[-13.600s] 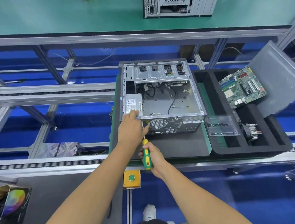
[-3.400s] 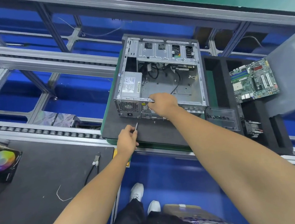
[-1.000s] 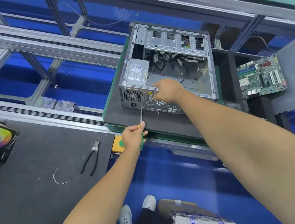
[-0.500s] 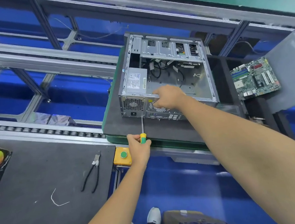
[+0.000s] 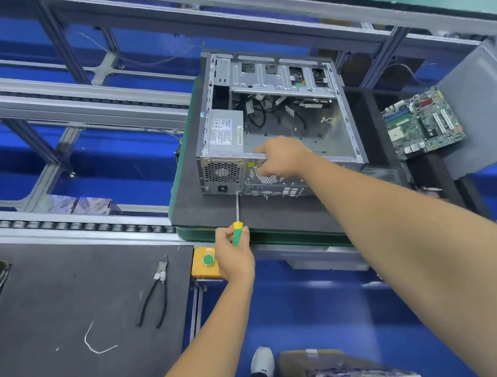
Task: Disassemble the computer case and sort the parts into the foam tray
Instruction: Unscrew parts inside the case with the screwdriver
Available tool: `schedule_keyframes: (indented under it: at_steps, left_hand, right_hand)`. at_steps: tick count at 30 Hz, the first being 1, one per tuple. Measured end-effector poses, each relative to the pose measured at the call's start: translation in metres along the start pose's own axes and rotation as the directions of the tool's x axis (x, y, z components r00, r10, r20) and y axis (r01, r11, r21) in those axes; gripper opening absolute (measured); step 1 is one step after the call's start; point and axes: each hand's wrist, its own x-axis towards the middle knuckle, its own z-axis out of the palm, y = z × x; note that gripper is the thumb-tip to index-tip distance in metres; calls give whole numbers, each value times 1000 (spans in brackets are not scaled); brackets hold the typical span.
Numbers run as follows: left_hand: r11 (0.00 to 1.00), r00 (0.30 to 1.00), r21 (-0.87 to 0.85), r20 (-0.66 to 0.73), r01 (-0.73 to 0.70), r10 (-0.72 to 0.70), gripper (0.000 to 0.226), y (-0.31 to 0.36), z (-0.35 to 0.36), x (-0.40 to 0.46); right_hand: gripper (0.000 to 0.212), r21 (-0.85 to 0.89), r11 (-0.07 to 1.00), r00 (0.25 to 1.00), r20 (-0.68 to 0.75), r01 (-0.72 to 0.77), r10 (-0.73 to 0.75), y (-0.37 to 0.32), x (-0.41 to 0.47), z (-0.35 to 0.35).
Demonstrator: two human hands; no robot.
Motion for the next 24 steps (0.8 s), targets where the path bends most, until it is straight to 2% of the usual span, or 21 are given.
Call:
schedule_keyframes:
  at_steps: [2,4,7,9,10,12,15,16,18,24]
  left_hand:
    - [991,996,-119,68,63,-55,25,-1,-6,7]
    - [953,972,-217,148,213,-183,32,-3,-10,13]
    - [799,863,-378,390,468,-321,32,-5,-19,22]
    - [724,805,-418,499,549,-322,31,-3,-24,25]
    - [729,793,-400,520,555,-319,30,-2,-25,26]
    - [785,787,-320,531,530,-315,29,0,-27,26]
    - [865,816,-214,490,454,-307,33,3,-28,26]
    - [881,831,-188,461,434,-311,34,4,-27,26]
    - [895,855,-140,388,424,-344,35,6,-23,26]
    - [897,894,-144,241,417,-377,46,3,-8,28]
  right_hand:
    - [8,19,1000,1000,8,-3,3,-1,1,0]
    - [17,20,1000,1000,1,-6,6,-1,1,0]
    - [17,43,999,1000,0,-17,17,0,1,1]
    - [16,35,999,1000,-1,-25,25,-1,2,1]
    - [22,29,999,1000,-8,-29,29,-2,1,0]
    - [33,5,1000,999,-17,-28,28,-3,3,0]
    - [30,-2,999,999,-21,-39,39,-1,4,1]
    - [28,-3,999,999,-15,-33,33,-2,3,1]
    - [8,-3,999,999,4,-49,49,-3,1,-1]
    - [30,2,998,998,10,-64,64,-5,0,-3]
